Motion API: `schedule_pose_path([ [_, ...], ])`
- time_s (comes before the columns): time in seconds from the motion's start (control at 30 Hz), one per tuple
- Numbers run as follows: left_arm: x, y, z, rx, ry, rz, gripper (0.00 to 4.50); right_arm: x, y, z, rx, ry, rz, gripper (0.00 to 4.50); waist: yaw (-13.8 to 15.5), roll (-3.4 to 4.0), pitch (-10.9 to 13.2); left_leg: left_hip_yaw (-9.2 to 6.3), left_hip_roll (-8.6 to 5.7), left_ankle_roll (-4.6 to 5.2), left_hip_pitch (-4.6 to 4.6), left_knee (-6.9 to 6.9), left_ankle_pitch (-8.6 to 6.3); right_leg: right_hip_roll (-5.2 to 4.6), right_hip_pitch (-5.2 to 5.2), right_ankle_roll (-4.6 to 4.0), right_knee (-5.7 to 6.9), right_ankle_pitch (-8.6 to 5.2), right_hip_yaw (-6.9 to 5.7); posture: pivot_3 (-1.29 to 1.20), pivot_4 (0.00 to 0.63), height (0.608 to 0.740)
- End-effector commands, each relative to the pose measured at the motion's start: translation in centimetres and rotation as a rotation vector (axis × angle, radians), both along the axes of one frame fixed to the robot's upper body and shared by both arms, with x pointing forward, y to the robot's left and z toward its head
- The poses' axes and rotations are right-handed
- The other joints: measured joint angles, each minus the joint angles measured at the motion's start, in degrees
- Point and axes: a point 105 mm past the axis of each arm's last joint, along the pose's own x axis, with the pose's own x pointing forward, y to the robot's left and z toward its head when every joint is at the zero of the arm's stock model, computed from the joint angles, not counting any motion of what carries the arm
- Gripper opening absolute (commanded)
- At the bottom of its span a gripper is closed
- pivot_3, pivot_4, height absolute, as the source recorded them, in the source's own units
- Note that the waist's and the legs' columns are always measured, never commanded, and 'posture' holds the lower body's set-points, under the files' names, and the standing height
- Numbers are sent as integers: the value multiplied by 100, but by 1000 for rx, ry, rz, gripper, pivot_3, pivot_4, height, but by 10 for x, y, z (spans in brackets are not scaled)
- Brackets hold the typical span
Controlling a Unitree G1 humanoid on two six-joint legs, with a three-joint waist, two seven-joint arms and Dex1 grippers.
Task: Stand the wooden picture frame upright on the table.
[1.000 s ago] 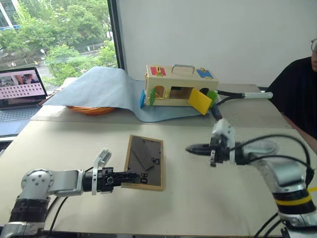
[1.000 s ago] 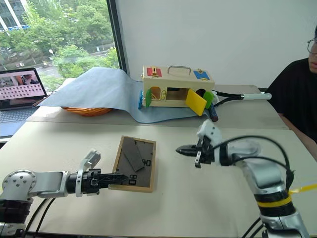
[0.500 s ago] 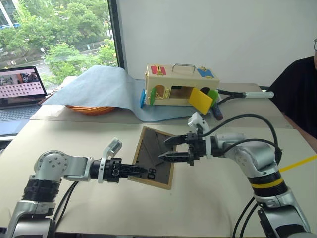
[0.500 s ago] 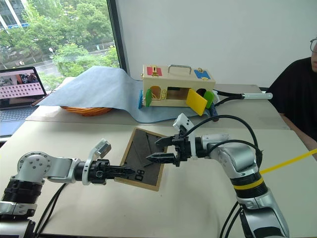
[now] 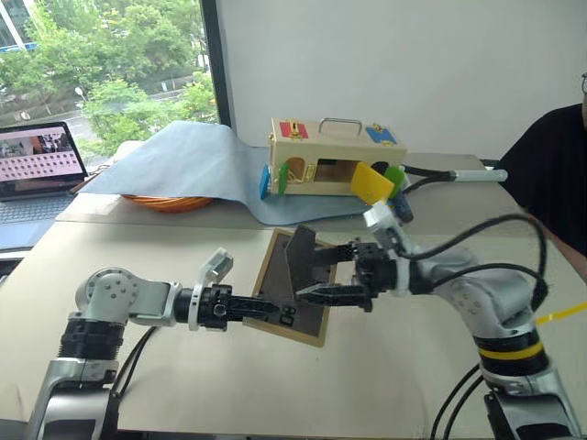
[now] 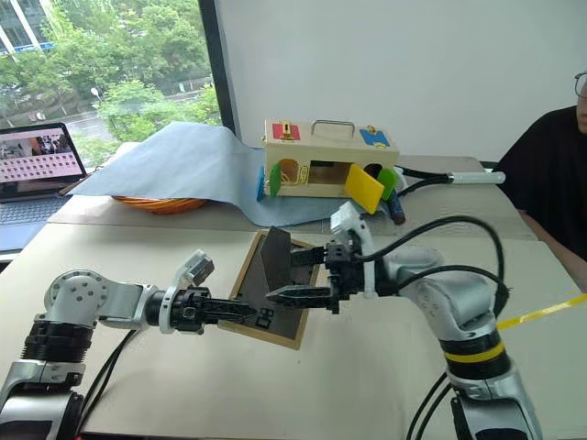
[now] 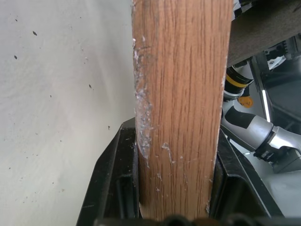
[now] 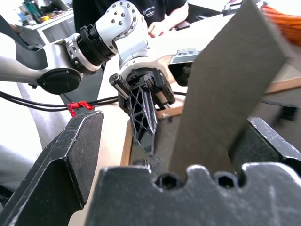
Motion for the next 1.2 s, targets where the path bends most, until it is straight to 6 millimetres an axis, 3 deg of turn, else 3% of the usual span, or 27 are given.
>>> schedule_pose_path([
  [0.03,4,7,17,-62,-31,13,1169,2,-14,11,-35,-140,-54,4457,-15,0,0,-1,0,0,0,0,0,0,1,0,0,-1,-1,0,150,670],
  [0.1,5,9,20,-83,-27,14,1169,10,-25,4,-121,-209,-114,4457,-7,1,1,-1,0,0,0,-1,0,0,-1,3,-1,-3,-1,0,150,670],
  [0.27,13,17,30,-162,3,38,1169,36,-55,6,-256,-544,-316,4457,0,0,1,-1,0,0,0,-1,0,0,0,16,-8,-10,-3,0,150,670],
  [0.4,16,12,28,-176,27,26,1169,37,-55,-8,-417,-1192,-326,4457,5,0,1,-2,0,0,-1,-9,0,0,2,21,-23,-13,-6,0,150,670],
  [0.47,15,8,30,-189,28,5,1169,38,-51,-14,-432,-1382,-314,4457,4,2,2,-1,0,0,-2,-11,0,0,0,21,-24,-13,-5,0,150,670],
  [0.63,13,-1,29,-182,34,-36,1169,42,-34,-28,-356,-1523,-302,4457,-23,5,5,-4,0,-19,0,-15,12,0,-1,-2,-12,1,-5,0,150,670],
  [0.8,9,-4,27,-155,33,-63,1169,47,-16,-22,-262,-1590,-311,4457,-19,5,6,-6,0,-25,-1,-5,16,0,-1,-7,13,3,-6,0,150,670],
  [0.9,8,-4,27,-144,24,-64,1169,48,-13,-18,-219,-1587,-310,3717,-15,5,6,-10,0,-25,-1,4,16,0,4,-8,16,4,-11,0,150,670],
  [1.1,7,-1,27,-122,12,-57,1169,50,-14,-18,-195,-1575,-308,1795,-3,7,7,-13,-1,-25,-3,12,16,0,6,-8,19,4,-13,0,150,670],
  [1.2,8,1,28,-117,-4,-47,1169,51,-14,-17,-182,-1562,-317,1679,-5,7,7,-17,0,-25,-2,12,16,0,8,-8,19,4,-17,0,150,670],
])
